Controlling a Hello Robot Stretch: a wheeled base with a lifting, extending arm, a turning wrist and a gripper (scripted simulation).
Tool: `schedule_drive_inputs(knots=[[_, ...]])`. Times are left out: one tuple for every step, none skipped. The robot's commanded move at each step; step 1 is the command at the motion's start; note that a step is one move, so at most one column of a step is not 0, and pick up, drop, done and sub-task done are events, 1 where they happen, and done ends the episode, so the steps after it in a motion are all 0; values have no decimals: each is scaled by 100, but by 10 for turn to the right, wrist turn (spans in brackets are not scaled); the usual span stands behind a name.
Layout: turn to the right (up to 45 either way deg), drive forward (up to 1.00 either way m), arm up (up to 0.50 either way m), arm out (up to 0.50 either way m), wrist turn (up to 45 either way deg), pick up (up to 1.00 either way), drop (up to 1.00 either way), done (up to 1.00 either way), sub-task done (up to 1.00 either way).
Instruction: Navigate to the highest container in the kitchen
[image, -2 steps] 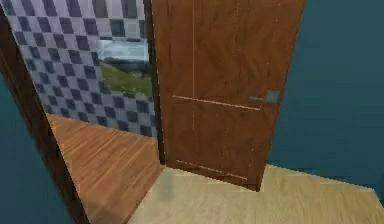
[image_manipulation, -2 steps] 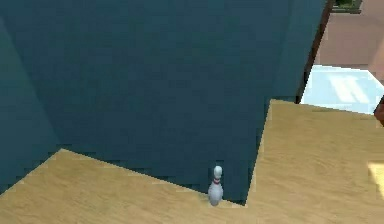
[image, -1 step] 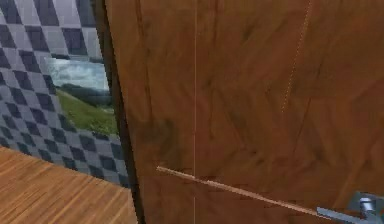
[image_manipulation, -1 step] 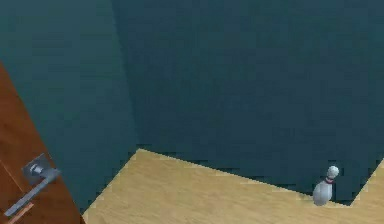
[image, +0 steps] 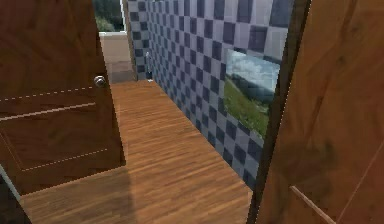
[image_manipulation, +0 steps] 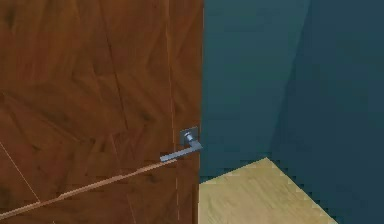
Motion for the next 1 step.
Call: schedule_drive_inputs(knots=[[-60,0,0,0,0,0,0,0,0]])
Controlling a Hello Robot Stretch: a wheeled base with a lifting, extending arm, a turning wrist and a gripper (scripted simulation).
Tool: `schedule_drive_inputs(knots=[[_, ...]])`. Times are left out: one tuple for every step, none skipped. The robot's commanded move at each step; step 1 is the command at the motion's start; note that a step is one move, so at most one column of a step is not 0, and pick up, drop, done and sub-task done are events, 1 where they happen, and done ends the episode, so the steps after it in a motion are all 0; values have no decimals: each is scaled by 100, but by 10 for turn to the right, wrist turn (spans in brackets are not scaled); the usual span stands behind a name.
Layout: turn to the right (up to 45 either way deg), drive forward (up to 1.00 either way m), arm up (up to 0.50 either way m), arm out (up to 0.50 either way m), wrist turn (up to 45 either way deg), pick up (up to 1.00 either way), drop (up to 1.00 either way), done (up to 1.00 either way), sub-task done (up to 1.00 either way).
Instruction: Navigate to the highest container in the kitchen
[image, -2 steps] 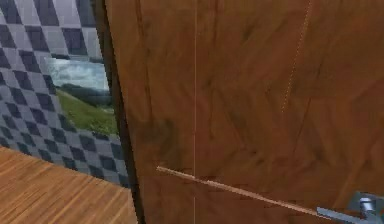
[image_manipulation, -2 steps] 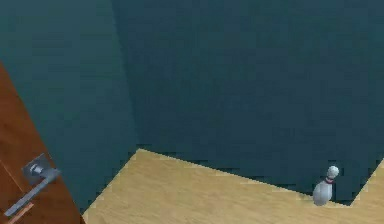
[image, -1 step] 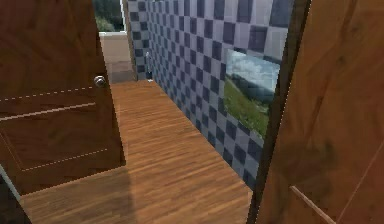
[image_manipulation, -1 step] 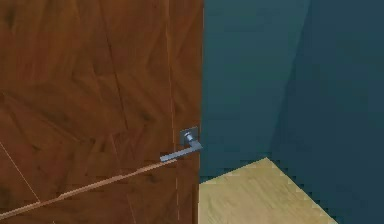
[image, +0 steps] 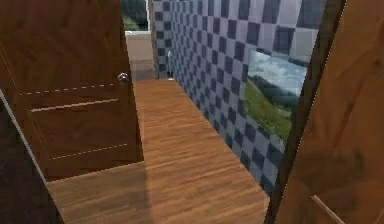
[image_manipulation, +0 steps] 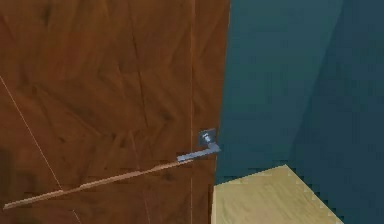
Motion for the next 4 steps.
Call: schedule_drive_inputs(knots=[[0,100,0,0,0,0,0,0,0],[-60,0,0,0,0,0,0,0,0],[0,55,0,0,0,0,0,0,0],[-120,0,0,0,0,0,0,0,0]])
